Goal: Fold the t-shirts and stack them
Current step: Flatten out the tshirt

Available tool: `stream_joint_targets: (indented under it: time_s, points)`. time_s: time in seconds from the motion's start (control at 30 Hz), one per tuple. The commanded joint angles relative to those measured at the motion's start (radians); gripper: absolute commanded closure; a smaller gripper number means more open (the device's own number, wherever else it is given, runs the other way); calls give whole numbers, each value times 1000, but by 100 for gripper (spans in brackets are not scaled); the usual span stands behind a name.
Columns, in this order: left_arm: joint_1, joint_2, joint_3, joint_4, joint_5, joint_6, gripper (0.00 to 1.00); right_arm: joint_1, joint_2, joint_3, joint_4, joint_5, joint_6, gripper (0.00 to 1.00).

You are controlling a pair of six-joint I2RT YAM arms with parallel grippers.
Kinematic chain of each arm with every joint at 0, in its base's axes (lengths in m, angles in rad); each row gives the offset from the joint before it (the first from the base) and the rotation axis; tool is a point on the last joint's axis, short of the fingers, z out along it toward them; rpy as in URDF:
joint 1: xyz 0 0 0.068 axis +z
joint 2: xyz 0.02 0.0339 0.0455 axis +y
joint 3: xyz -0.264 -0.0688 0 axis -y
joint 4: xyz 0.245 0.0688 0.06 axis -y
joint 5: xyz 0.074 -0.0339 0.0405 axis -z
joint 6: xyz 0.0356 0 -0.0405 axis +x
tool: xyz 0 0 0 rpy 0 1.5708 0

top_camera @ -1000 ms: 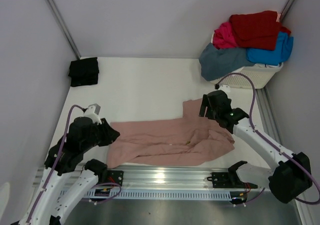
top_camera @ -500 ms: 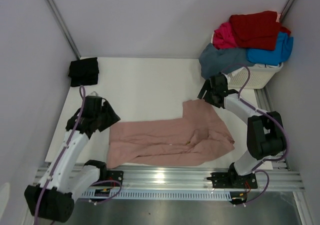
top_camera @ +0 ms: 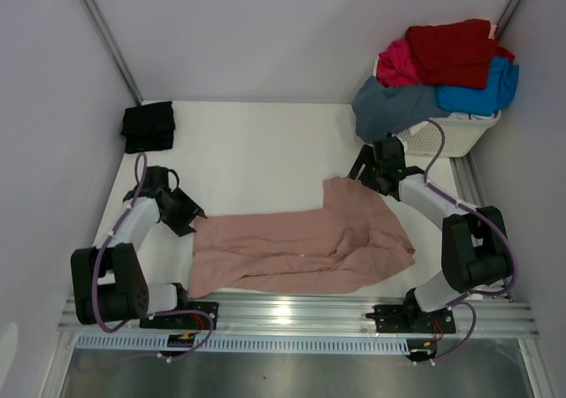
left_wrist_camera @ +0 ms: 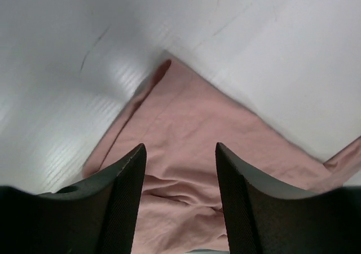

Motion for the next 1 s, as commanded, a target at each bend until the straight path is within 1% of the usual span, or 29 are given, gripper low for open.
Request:
stream_joint_targets:
  time_s: [0.0, 0.03, 0.1, 0.2, 0.33, 0.5, 0.7, 0.97]
  points:
    - [19, 79, 97, 13, -24, 18, 45, 5, -75, -30, 57, -2, 16, 19]
    - [20, 98, 138, 4, -36, 26, 45, 5, -83, -34, 59, -3, 20, 19]
    - [19, 145, 164, -16, -73, 27, 45, 5, -104, -47, 63, -6, 24, 19]
    - [20, 185, 201, -23, -82, 30, 46, 7, -120, -53, 70, -15, 30, 19]
    - [17, 292, 256, -59, -90, 27, 48, 13, -135, -44, 70, -12, 33, 19]
    - [-6, 385, 343, -177, -140, 53, 48, 19, -148, -36, 70, -8, 43, 19]
    - [-31, 455, 385, -261, -180, 69, 48, 28, -155, -36, 77, -5, 50, 19]
    - [-72, 541, 433, -309, -228, 66, 48, 34, -151, -38, 82, -5, 53, 19]
